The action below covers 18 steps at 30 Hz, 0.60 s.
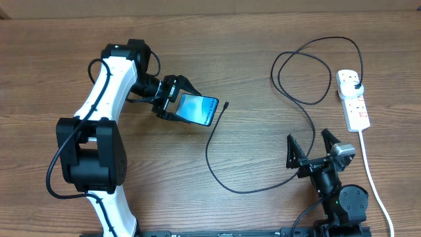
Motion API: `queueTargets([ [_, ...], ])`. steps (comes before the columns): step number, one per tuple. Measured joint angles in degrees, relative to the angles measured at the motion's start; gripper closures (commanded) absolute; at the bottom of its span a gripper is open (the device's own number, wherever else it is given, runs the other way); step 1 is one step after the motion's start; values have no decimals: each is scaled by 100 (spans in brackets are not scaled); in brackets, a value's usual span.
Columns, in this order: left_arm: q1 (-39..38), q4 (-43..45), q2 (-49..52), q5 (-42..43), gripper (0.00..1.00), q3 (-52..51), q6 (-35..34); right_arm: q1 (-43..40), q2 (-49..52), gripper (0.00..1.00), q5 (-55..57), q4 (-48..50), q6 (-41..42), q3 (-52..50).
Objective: Plug charger to phone and switch on socket
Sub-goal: 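Move the right gripper toward the black cable's plug end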
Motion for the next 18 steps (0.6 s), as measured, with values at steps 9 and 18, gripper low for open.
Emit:
queueTargets([
  [9,0,-107,0,754,43,0,476,0,369,0,-1060,35,599,0],
  [18,-2,-109,0,1032,43,0,627,0,1198,0,-1659,-841,918,304],
])
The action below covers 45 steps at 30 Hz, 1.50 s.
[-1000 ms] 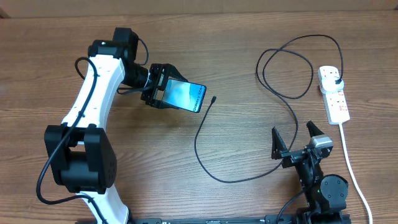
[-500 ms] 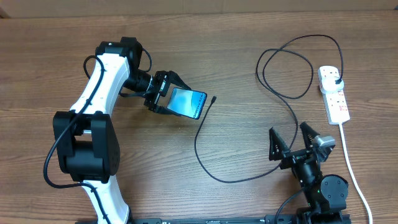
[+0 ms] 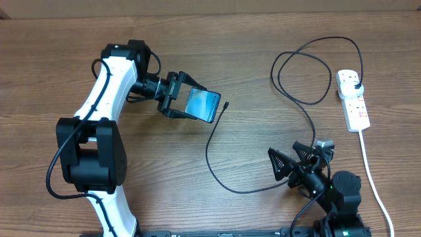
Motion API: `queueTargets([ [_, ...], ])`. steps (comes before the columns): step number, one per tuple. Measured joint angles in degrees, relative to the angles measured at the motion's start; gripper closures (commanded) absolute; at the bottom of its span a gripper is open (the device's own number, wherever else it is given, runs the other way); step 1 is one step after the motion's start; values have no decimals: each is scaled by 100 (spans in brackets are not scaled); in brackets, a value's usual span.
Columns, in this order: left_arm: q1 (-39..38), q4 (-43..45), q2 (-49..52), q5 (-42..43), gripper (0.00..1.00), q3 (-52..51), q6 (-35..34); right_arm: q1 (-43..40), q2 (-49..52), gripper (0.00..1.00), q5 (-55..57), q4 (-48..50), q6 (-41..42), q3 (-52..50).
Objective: Plug charger to phone and switch on socket
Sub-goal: 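Move the right gripper toward the black cable's plug end, then grasp the black cable near its plug with the right gripper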
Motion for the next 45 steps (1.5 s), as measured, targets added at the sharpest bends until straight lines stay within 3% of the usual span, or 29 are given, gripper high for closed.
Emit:
queueTargets([
  [10,2,0,0,52,42,0,2,-2,1047,0,-240,-1329,44,1534],
  [24,0,-2,0,72,42,0,2,0,3421,0,-745,-4310,-225,4946],
  [26,2,0,0,70,42,0,2,0,3709,0,-872,-4354,-221,5357],
  [35,0,17,0,-358,42,0,0,0,4266,0,-1154,-3840,509,5499],
  [45,-125,168,0,-2173,42,0,-490,63,5377,11,-1185,-3569,726,5499],
])
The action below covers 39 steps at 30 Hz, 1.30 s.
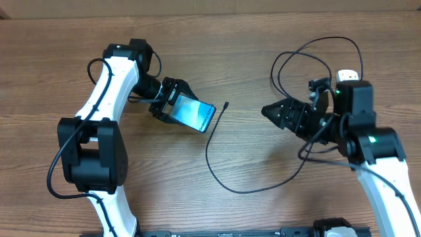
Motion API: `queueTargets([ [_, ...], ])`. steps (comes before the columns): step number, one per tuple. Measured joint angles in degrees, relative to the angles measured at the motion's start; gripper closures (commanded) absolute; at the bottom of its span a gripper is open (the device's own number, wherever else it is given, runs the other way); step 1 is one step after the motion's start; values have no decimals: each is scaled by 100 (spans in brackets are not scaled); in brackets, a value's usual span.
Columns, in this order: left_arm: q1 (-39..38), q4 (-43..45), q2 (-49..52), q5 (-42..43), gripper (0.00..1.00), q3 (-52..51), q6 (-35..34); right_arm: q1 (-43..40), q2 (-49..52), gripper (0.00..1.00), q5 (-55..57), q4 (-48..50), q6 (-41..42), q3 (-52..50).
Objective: Plug charger to phone and switch on socket
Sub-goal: 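Grasp the black cable near its plug with the right gripper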
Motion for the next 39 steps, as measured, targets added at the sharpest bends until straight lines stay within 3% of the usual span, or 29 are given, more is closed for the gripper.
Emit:
queueTargets([
  [7,-227,48,0,-494,41,0,-468,629,603,18,24,643,173,0],
  [17,-302,50,0,-273,42,0,-726,1869,710,22,778,1471,1095,0],
  [28,-302,48,0,-15,42,0,-730,2398,1513,37,1010,1888,1834,0],
  [34,-302,50,0,63,42,0,-745,2573,1825,54,1034,2472,2048,0],
  [39,-302,48,0,219,42,0,-752,2634,1969,58,1141,2636,2208,0],
])
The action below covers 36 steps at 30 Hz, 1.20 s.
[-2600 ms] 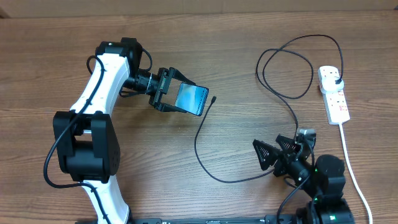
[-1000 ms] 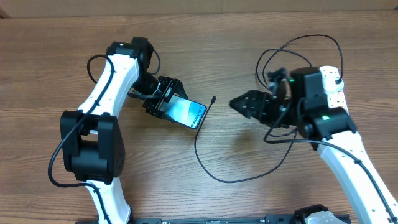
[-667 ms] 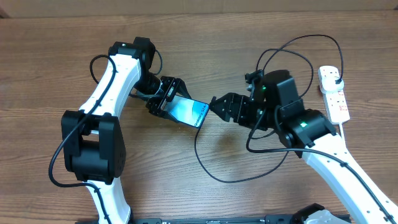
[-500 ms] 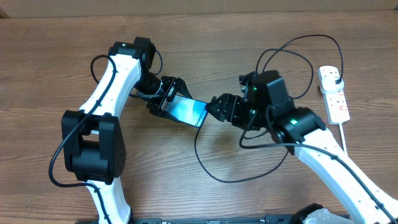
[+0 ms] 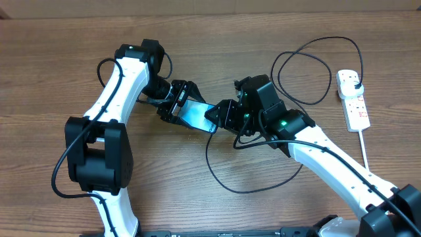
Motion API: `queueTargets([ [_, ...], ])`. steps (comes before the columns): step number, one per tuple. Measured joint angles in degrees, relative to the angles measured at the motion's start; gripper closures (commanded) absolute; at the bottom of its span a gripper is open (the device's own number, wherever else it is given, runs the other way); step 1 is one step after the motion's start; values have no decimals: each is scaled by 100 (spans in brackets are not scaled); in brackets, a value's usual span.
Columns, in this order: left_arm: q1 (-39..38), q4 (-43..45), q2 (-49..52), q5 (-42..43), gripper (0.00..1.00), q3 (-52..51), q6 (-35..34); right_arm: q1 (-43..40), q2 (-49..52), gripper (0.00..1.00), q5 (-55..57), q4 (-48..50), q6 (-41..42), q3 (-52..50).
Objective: Plug charger to phone and switch on socket
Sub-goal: 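Grasp the black cable near its plug with the right gripper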
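The phone (image 5: 195, 113), its screen lit blue, lies at table centre-left with my left gripper (image 5: 179, 105) shut on its left end. My right gripper (image 5: 216, 117) reaches in from the right and sits right at the phone's right end; whether its fingers are open or shut does not show. The black charger cable (image 5: 217, 168) loops across the table, and its free plug end is hidden under the right gripper. A white socket strip (image 5: 354, 104) lies at the far right with the charger's plug (image 5: 356, 84) in it.
The cable's upper loops (image 5: 309, 59) lie between the right arm and the socket strip. A white lead (image 5: 368, 151) runs from the strip toward the front edge. My right forearm (image 5: 329, 158) crosses over the cable's lower loop.
My right gripper has moved left from mid-table to the phone's right end, covering the cable tip. The left gripper has shifted the phone slightly right and toward the front.
At first my left gripper held the phone at centre-left while the right gripper stood open near the front edge. The right arm then turned left, was later up over the cable at the right, and is now at the phone's right end.
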Motion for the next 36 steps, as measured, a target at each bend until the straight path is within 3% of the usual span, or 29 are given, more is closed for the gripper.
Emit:
queueTargets([
  [15,0,0,0,83,42,0,-37,50,22,69,254,328,164,0],
  [17,0,-2,0,87,42,0,-39,120,24,75,330,334,186,0],
  [28,0,0,0,98,41,0,-42,302,323,87,463,463,433,0],
  [36,0,2,0,98,31,0,-42,302,323,93,461,490,531,0],
])
